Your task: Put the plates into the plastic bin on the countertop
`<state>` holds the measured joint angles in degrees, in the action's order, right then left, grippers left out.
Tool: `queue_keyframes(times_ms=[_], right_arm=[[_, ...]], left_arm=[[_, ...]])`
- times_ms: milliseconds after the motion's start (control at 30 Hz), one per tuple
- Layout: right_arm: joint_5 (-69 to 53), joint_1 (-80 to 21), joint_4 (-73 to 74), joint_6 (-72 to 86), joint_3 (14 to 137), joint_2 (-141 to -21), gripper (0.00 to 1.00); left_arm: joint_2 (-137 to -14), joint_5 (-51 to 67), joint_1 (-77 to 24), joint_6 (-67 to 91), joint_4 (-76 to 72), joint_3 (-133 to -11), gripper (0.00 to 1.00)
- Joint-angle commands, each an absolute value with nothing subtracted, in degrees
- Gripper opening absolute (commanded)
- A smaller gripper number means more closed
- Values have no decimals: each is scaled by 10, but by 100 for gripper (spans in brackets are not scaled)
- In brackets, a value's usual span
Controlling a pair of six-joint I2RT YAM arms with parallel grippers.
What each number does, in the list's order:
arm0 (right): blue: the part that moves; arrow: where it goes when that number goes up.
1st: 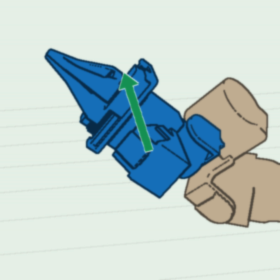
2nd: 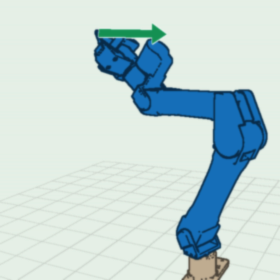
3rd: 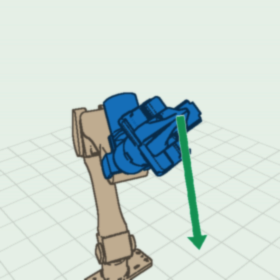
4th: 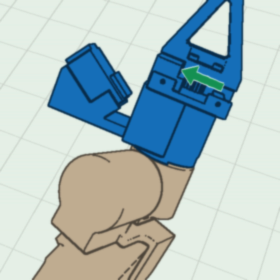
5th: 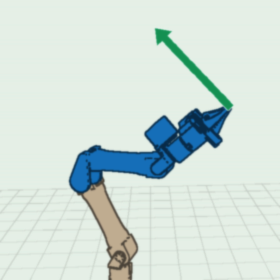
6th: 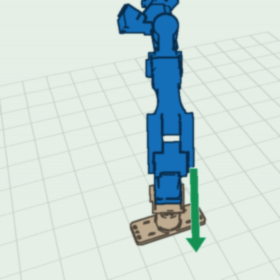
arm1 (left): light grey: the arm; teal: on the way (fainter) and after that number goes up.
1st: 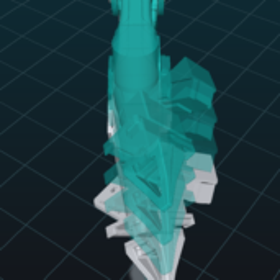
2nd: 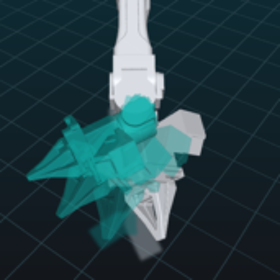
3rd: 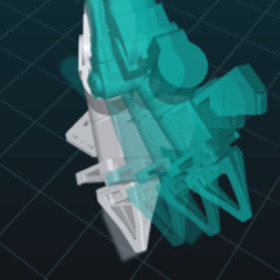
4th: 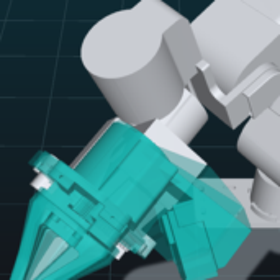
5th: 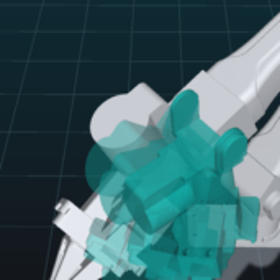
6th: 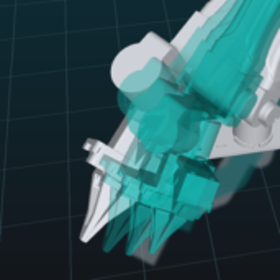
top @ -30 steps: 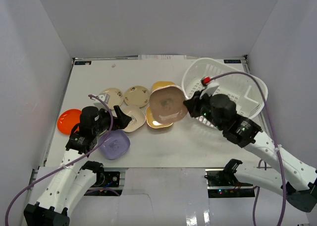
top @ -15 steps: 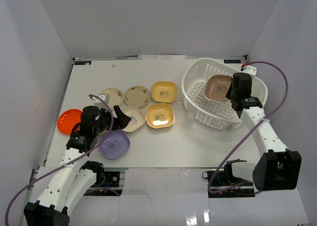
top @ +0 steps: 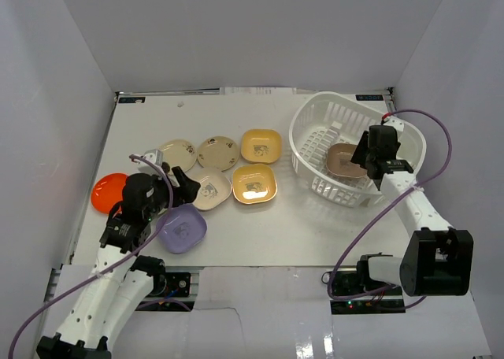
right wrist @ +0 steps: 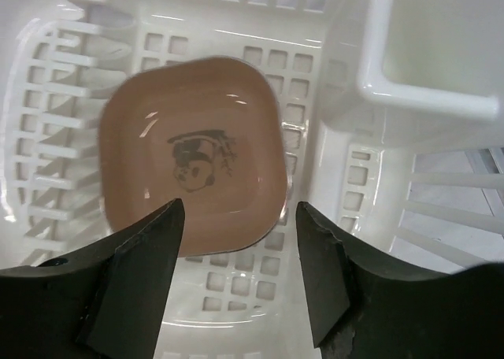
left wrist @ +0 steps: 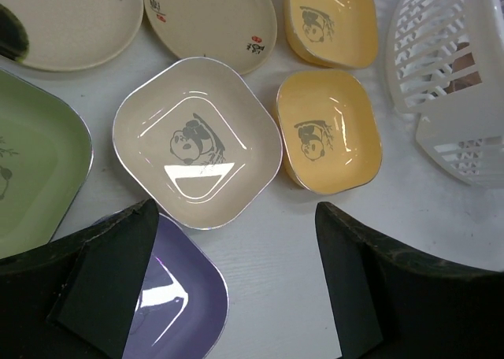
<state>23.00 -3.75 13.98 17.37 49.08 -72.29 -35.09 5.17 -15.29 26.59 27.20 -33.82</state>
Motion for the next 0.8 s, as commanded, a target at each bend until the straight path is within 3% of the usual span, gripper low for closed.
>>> queue_keyframes(times_ms=[0,67,200,367,567,767], right_arm=[[155,-42,120,171,529,-663,65],[101,-74,103,169,529,-621,66],[134,-325,97,198,512,-596,65],[164,-563,-64,315,425,-642,64],[201,-689,-147,368,509,-842,63],[151,-710,-195,410,571,-979,62]], left_arm=[[-295,23,-153,272,269,-366,93],[-255,13,-153,270,260,-366,96],[-207,-16,-153,268,243,-374,98],[-207,-41,-152,258,243,-378,98],[-209,-47,-152,251,249,-376,98],[-195,-38,-151,255,259,-368,98]])
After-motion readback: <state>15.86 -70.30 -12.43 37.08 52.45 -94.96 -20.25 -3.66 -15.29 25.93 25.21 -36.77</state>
